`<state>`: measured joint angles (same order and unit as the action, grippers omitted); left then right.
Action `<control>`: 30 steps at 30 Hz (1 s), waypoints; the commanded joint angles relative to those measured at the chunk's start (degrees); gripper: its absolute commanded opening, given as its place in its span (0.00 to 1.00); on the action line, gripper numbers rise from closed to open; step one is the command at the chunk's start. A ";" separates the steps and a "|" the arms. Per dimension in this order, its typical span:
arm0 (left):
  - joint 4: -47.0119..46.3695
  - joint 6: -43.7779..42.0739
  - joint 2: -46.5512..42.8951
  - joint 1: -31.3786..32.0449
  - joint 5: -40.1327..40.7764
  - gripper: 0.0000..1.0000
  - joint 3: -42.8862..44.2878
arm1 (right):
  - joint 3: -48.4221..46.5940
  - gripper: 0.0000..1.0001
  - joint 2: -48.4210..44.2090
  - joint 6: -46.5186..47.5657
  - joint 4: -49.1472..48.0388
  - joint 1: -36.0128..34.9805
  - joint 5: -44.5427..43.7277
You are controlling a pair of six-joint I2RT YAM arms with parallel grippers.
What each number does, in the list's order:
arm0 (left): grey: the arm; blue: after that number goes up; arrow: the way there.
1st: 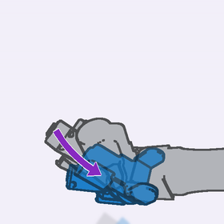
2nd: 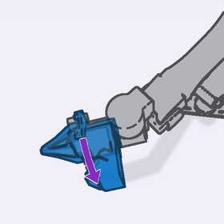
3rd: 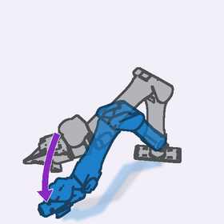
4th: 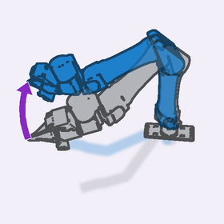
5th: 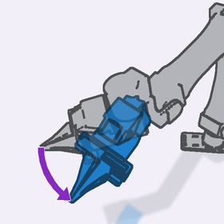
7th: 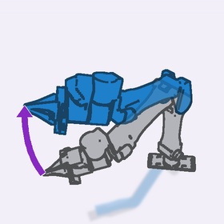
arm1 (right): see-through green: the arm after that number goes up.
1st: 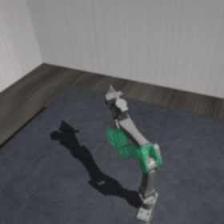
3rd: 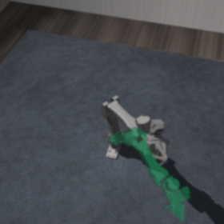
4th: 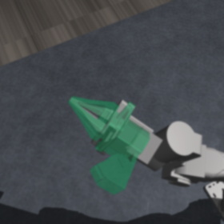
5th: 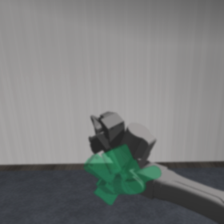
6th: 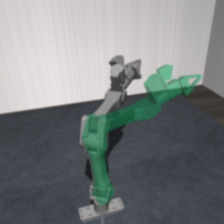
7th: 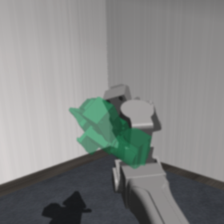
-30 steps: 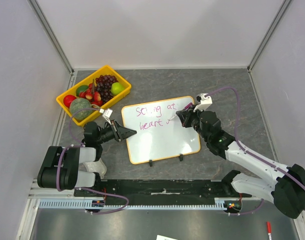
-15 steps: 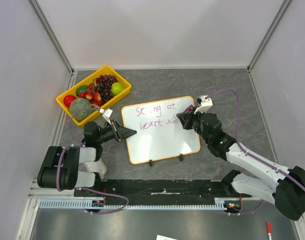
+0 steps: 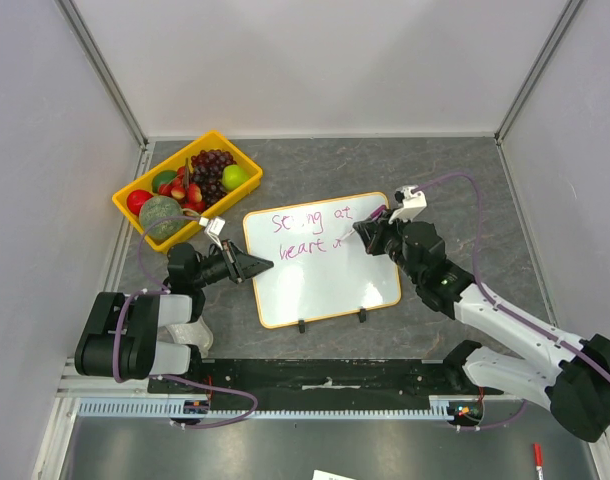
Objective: Write a sentence on the whiteboard
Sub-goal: Pick up the sentence from the whiteboard.
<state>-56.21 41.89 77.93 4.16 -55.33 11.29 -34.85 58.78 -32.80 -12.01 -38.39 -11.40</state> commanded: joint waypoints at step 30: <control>0.66 -4.62 0.73 0.32 1.81 0.02 0.58 | -2.15 0.00 3.36 1.95 -1.88 2.27 -1.70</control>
<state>-56.21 41.89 77.93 4.16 -55.46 11.31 -38.33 62.43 -31.07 -12.47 -36.36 -13.63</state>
